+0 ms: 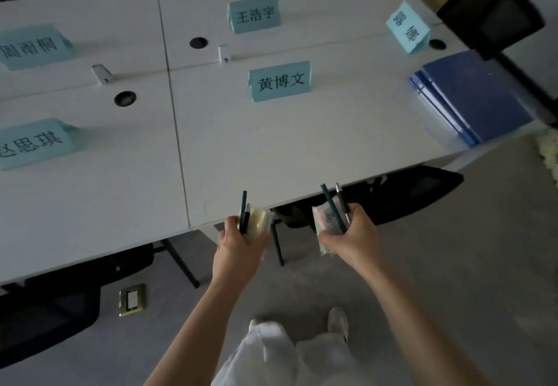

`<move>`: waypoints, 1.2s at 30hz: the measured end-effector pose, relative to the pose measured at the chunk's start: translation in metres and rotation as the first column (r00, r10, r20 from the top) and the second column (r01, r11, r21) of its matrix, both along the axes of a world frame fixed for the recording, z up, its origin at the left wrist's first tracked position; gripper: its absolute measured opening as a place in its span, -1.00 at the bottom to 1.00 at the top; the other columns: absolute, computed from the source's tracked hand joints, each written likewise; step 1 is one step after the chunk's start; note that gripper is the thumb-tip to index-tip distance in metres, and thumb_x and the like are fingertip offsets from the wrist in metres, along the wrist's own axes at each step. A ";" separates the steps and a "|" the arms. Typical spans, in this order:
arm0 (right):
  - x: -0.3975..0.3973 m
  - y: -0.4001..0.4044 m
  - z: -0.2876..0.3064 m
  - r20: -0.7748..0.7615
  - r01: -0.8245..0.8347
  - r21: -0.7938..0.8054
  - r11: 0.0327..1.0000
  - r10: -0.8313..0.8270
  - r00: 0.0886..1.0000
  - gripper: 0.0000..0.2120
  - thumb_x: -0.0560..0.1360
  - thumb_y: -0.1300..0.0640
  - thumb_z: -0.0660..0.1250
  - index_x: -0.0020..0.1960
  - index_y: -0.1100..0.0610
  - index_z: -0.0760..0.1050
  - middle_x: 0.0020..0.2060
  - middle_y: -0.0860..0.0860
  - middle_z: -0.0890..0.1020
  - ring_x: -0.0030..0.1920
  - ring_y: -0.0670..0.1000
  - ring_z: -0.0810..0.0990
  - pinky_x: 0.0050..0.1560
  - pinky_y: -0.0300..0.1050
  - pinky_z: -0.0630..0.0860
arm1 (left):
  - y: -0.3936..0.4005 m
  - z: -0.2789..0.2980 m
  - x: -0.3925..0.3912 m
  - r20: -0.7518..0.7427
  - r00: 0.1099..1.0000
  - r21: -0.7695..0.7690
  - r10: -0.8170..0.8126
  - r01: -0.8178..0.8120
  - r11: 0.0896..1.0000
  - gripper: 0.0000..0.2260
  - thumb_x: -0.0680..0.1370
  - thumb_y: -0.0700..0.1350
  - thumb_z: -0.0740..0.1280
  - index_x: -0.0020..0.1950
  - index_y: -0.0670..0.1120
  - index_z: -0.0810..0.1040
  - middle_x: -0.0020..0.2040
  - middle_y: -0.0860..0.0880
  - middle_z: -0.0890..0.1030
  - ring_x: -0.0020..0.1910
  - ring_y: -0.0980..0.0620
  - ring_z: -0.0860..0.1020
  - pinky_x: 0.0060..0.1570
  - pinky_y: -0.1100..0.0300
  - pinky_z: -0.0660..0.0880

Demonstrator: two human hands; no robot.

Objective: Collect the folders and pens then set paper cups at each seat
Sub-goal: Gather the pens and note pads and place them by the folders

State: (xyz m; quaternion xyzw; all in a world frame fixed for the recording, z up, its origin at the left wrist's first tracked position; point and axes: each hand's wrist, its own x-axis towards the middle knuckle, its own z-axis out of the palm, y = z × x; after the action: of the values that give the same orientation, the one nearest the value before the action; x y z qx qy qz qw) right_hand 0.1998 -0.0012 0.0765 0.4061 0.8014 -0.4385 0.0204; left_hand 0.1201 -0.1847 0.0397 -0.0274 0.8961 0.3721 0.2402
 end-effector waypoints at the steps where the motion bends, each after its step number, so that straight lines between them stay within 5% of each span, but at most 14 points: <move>1: 0.009 0.011 -0.001 -0.013 0.018 -0.009 1.000 -0.018 1.000 -0.60 0.27 0.19 0.50 0.02 0.10 0.41 -0.17 0.03 0.59 -0.20 0.02 0.61 -0.34 -0.24 0.44 | 0.012 0.000 0.003 0.006 1.000 0.001 -0.020 0.020 1.000 -0.58 0.49 0.07 0.39 0.24 -0.03 0.34 0.05 -0.06 0.46 -0.01 -0.14 0.49 -0.10 0.08 0.37; 6: 0.054 0.084 -0.002 0.004 0.067 -0.016 0.998 -0.067 0.998 -0.59 0.29 0.17 0.50 0.06 0.07 0.40 -0.21 -0.07 0.55 -0.31 -0.24 0.46 -0.42 -0.41 0.29 | 0.097 -0.002 0.024 0.059 0.996 0.024 -0.069 0.068 0.997 -0.52 0.48 0.07 0.41 0.30 -0.06 0.33 0.13 -0.09 0.47 0.10 -0.17 0.51 0.01 0.00 0.47; 13: 0.096 0.220 -0.008 0.024 0.100 -0.090 0.991 -0.098 0.995 -0.59 0.26 0.14 0.49 0.07 0.07 0.46 -0.16 -0.02 0.63 -0.16 0.01 0.63 -0.19 -0.12 0.53 | 0.246 -0.002 0.072 0.172 0.985 0.055 -0.013 0.004 0.998 -0.61 0.51 0.18 0.33 0.14 -0.04 0.30 0.11 -0.10 0.53 0.07 -0.17 0.54 0.08 -0.05 0.50; 18: 0.112 0.299 -0.006 0.026 0.074 -0.101 0.992 -0.072 0.997 -0.65 0.30 0.14 0.47 0.04 0.06 0.45 -0.20 -0.04 0.59 -0.26 -0.15 0.53 -0.38 -0.27 0.37 | 0.324 -0.006 0.095 0.190 0.982 0.066 -0.010 -0.002 0.998 -0.64 0.52 0.17 0.32 0.09 -0.01 0.28 0.03 -0.04 0.50 -0.03 -0.09 0.53 -0.07 0.04 0.49; 26: 0.085 0.384 -0.023 0.060 0.054 -0.182 0.982 -0.044 0.997 -0.62 0.29 0.14 0.47 0.06 0.12 0.47 -0.19 0.00 0.61 -0.25 -0.06 0.60 -0.39 -0.24 0.40 | 0.407 -0.020 0.073 0.222 0.974 0.097 0.039 -0.062 0.993 -0.61 0.49 0.17 0.35 0.14 0.00 0.30 0.05 -0.08 0.53 -0.02 -0.12 0.59 0.00 -0.08 0.58; 29: 0.053 0.409 -0.028 0.080 0.068 -0.230 0.971 -0.050 0.996 -0.67 0.30 0.16 0.45 -0.01 0.06 0.41 -0.22 0.01 0.59 -0.29 -0.03 0.56 -0.38 -0.21 0.40 | 0.436 -0.029 0.048 0.267 0.962 0.136 0.059 -0.098 0.986 -0.58 0.48 0.15 0.36 0.19 -0.02 0.33 0.02 -0.09 0.55 -0.15 -0.09 0.60 -0.22 0.05 0.56; 33: 0.006 0.441 -0.041 0.147 0.085 -0.302 0.949 -0.042 0.988 -0.78 0.31 0.23 0.40 -0.09 0.14 0.45 -0.37 0.01 0.52 -0.52 -0.12 0.44 -0.61 -0.34 0.28 | 0.479 -0.050 0.008 0.331 0.940 0.150 0.081 -0.137 0.979 -0.60 0.49 0.10 0.40 0.18 -0.02 0.32 -0.06 -0.08 0.57 -0.39 0.00 0.53 -0.46 0.23 0.38; 36: -0.025 0.464 -0.051 0.201 0.063 -0.302 0.951 -0.001 0.980 -0.67 0.34 0.18 0.41 0.05 0.12 0.40 -0.22 0.03 0.56 -0.37 -0.10 0.53 -0.54 -0.29 0.34 | 0.503 -0.064 -0.017 0.364 0.926 0.104 0.096 -0.143 0.984 -0.57 0.49 0.08 0.40 0.22 -0.06 0.32 -0.01 -0.10 0.57 -0.34 -0.01 0.55 -0.46 0.22 0.40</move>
State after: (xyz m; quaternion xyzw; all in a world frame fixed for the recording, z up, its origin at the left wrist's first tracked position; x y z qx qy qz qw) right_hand 0.1744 0.4623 0.0251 0.4529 0.7107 -0.5152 0.1560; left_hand 0.1028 0.3182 -0.0242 -0.1337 0.8082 0.4317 0.3775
